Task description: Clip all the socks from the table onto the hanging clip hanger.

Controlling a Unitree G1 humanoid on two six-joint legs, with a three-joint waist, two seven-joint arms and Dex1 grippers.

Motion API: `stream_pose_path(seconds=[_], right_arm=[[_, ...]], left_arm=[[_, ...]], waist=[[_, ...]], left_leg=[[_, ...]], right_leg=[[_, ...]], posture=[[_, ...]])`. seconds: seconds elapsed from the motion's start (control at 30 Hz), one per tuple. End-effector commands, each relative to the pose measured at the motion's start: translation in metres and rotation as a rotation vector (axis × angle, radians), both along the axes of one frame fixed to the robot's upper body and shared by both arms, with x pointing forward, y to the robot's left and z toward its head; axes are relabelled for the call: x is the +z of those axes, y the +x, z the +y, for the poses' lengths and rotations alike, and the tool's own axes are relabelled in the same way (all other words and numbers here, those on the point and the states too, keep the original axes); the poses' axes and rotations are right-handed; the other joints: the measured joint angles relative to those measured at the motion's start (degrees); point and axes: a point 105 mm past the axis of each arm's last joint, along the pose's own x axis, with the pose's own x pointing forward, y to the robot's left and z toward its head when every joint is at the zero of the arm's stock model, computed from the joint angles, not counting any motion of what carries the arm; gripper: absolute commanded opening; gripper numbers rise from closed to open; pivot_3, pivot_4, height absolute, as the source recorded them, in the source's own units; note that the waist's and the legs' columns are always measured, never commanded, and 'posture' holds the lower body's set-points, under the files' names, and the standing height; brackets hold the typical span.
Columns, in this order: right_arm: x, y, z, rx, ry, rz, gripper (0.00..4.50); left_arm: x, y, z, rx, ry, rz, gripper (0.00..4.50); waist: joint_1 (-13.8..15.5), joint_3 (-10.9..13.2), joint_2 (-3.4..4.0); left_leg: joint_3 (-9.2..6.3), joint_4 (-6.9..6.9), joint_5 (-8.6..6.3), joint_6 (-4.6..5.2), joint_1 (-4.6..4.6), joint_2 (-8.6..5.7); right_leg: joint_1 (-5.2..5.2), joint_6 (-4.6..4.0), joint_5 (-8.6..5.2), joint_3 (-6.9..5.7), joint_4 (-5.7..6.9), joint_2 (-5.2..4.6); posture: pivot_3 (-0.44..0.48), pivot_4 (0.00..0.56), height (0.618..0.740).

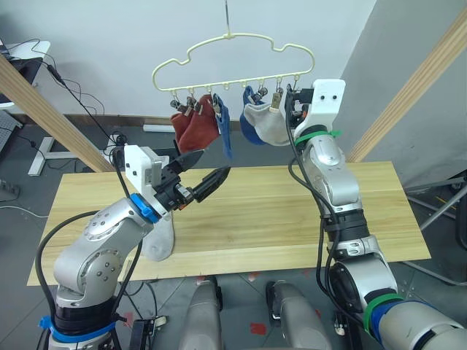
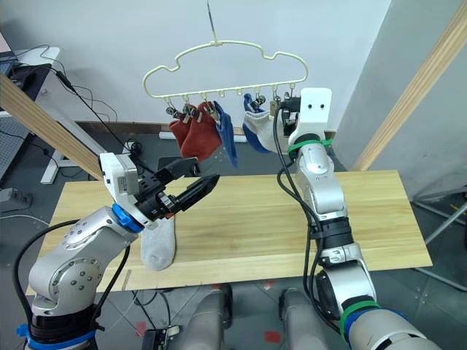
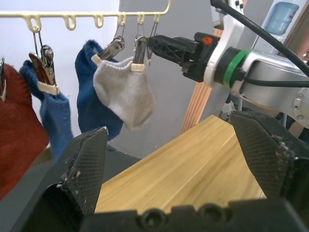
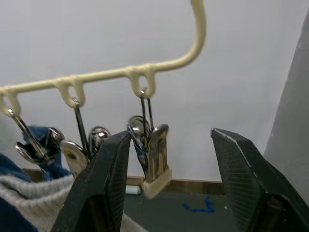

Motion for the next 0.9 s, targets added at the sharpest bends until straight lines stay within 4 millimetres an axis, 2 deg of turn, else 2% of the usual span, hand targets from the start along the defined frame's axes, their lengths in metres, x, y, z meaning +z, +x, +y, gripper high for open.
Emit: stream_pose_path(seconds=[0.03,0.73,0.9], right_arm=[[0.0187,-0.0030,0.0000,-0.007,0.014,-0.068,2.75],[0.0179,-0.0019,0.0088,0.008,0.017,-0.062,2.75],[0.0194,-0.0007,0.0097,0.011,0.017,-0.069,1.07]], left_arm=[[0.0082,-0.0074,-0.0043,-0.017,0.005,-0.045,4.50],[0.0090,-0.0082,-0.0071,-0.014,0.001,-0.043,4.50],[0.0090,-0.0089,-0.0076,-0.013,-0.001,-0.042,4.50]], waist=[[0.01,0.00,0.00],[0.09,0.00,0.00],[0.12,0.01,0.01]], left_leg=[[0.01,0.00,0.00,0.00,0.00,-0.01],[-0.01,0.00,0.00,0.00,0.00,0.00],[-0.01,0.00,0.00,0.00,0.00,0.00]], right_leg=[[0.00,0.00,0.00,0.01,0.00,0.00],[0.00,-0.01,0.00,-0.01,0.01,0.00],[0.00,-0.01,0.00,-0.01,0.01,0.00]], posture=[[0.065,0.318,0.740],[0.072,0.322,0.740],[0.073,0.323,0.740]])
